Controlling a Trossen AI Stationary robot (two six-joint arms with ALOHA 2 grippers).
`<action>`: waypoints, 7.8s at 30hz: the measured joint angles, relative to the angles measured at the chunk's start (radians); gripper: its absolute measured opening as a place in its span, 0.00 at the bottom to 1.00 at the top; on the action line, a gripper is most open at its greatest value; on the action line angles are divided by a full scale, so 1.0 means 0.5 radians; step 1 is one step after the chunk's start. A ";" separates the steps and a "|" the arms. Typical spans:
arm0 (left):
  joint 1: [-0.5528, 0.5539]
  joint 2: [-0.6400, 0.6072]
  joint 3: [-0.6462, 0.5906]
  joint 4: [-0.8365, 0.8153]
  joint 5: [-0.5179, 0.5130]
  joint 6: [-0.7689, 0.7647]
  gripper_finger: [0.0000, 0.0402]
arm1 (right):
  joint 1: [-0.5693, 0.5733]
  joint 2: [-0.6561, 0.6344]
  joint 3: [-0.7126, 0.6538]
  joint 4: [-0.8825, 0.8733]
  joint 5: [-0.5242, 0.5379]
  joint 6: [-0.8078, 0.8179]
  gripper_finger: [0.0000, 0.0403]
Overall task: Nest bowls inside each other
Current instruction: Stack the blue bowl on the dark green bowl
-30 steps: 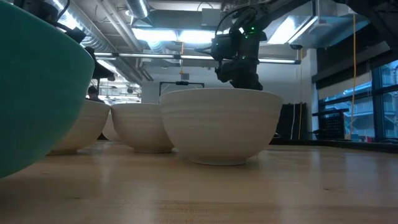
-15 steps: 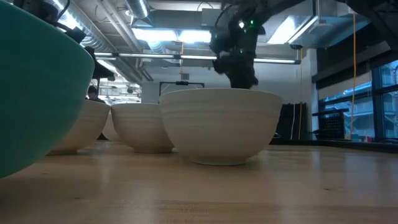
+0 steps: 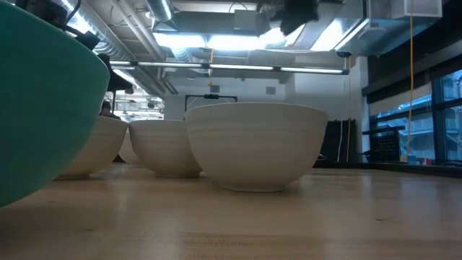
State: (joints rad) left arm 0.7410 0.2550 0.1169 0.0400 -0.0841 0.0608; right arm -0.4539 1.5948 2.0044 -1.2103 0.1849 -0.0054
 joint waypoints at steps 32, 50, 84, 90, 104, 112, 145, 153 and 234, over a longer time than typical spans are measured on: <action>0.000 0.001 0.027 0.129 0.186 0.005 0.44 | 0.427 -1.966 -3.139 2.662 0.191 0.207 0.32; -0.442 0.369 0.901 -0.741 0.934 -0.214 0.44 | 0.425 -1.974 -3.184 2.758 0.198 0.218 0.32; -2.427 2.006 1.661 -0.983 0.030 -0.921 0.42 | 0.424 -1.972 -3.184 2.575 -0.113 0.483 0.32; -2.506 2.177 1.703 -1.143 0.031 -1.131 0.42 | 0.424 -1.972 -3.184 2.573 -0.117 0.483 0.32; -2.626 2.476 1.703 -1.077 0.161 -1.475 0.42 | 0.424 -1.972 -3.184 2.543 -0.221 0.483 0.32; -2.628 2.589 1.703 -1.049 0.208 -1.583 0.42 | 0.424 -1.973 -3.183 2.474 -0.221 0.482 0.32; -2.489 2.676 1.703 -1.051 0.308 -1.584 0.02 | 0.425 -1.972 -3.183 2.464 -0.269 0.520 0.32; -2.340 2.603 1.703 -0.991 0.224 -1.398 0.01 | 0.425 -1.972 -3.183 2.446 -0.269 0.521 0.32; -0.640 3.602 3.261 -1.677 0.436 0.039 0.01 | 0.415 -1.973 -3.181 2.346 -0.195 0.540 0.32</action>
State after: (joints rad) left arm 0.4210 2.0561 1.7472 -0.7986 0.1341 0.0806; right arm -0.2462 0.6083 0.4137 -0.0371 0.0875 0.2646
